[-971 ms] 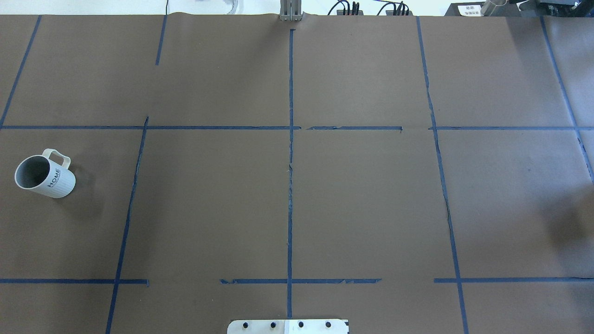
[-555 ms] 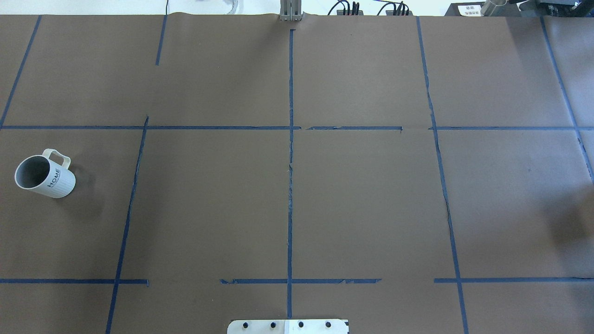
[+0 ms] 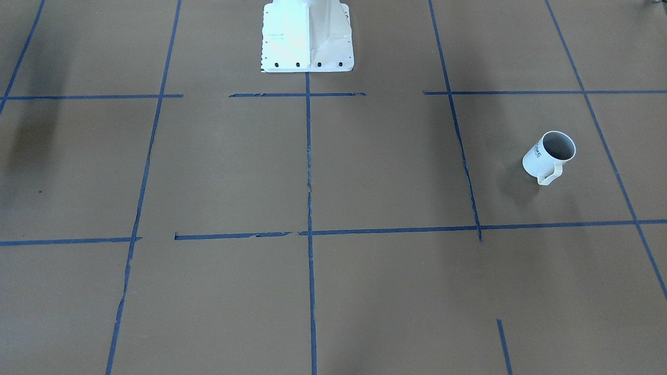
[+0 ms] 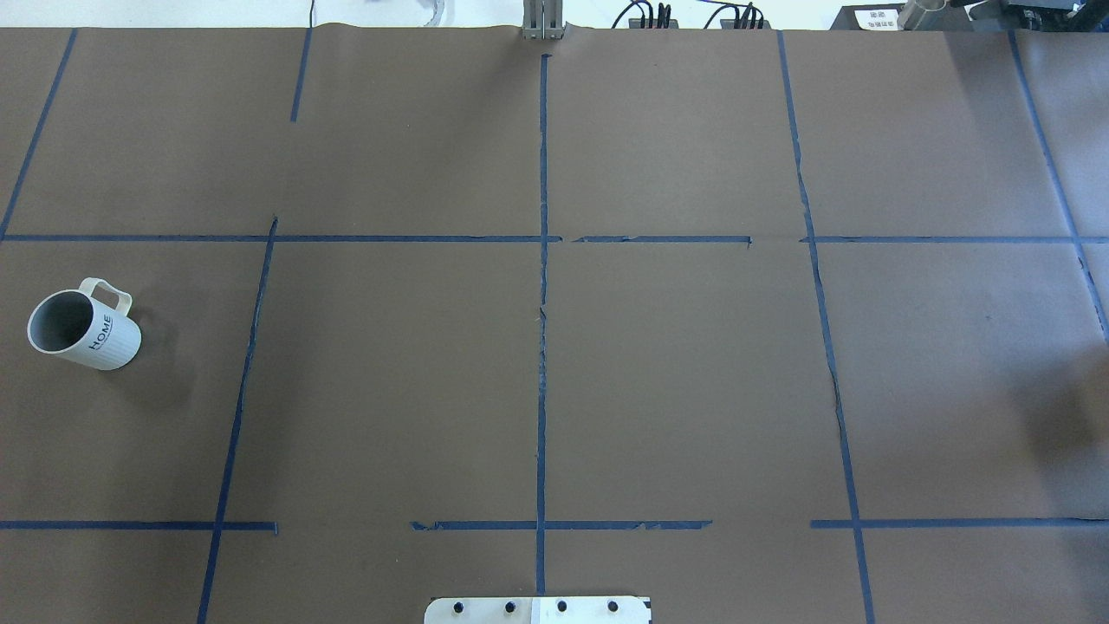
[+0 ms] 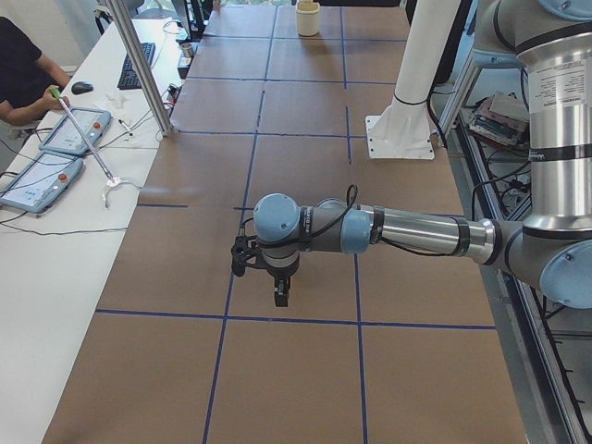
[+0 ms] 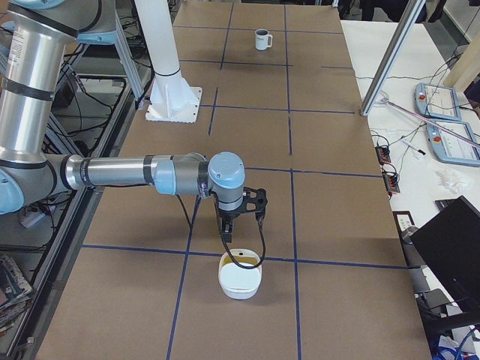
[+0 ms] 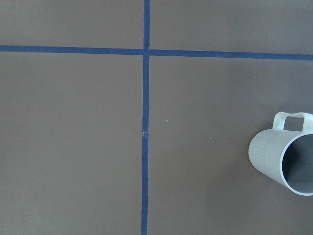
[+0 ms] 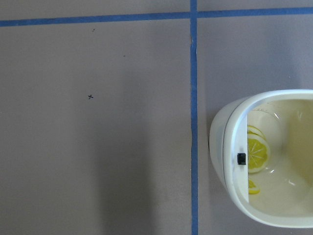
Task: Left arm hands cup to right arm to dump lemon
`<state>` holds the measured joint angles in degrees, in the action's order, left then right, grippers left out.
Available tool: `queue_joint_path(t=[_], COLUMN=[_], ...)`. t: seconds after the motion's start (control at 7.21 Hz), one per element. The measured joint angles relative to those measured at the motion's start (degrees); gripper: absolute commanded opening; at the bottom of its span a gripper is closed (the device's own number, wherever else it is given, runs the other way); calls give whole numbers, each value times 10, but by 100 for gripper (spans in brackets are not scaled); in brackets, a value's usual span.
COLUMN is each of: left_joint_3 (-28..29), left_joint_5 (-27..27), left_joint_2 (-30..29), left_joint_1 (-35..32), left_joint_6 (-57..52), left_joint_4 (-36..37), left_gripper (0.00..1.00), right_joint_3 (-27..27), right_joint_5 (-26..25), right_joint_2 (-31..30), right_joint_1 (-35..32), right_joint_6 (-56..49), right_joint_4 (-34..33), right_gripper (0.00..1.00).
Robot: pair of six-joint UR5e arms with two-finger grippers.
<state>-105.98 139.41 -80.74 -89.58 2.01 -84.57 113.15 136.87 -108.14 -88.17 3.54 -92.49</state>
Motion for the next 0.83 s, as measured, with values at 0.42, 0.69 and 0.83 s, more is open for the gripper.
queue_joint_path(t=[0.42, 0.69, 0.83], left_joint_3=[-15, -21, -26], left_joint_5=[1, 2, 2], left_joint_2=[32, 38, 36], left_joint_1=[-1, -1, -1], left_joint_6=[1, 1, 0], left_joint_4=[-4, -4, -2], left_gripper=[100, 100, 100], right_joint_3=[3, 3, 5], right_joint_5=[-4, -5, -6], right_joint_2=[7, 8, 8], right_joint_1=[0, 0, 0], right_joint_6=[1, 1, 1], right_joint_4=[0, 0, 0], right_gripper=[100, 100, 100])
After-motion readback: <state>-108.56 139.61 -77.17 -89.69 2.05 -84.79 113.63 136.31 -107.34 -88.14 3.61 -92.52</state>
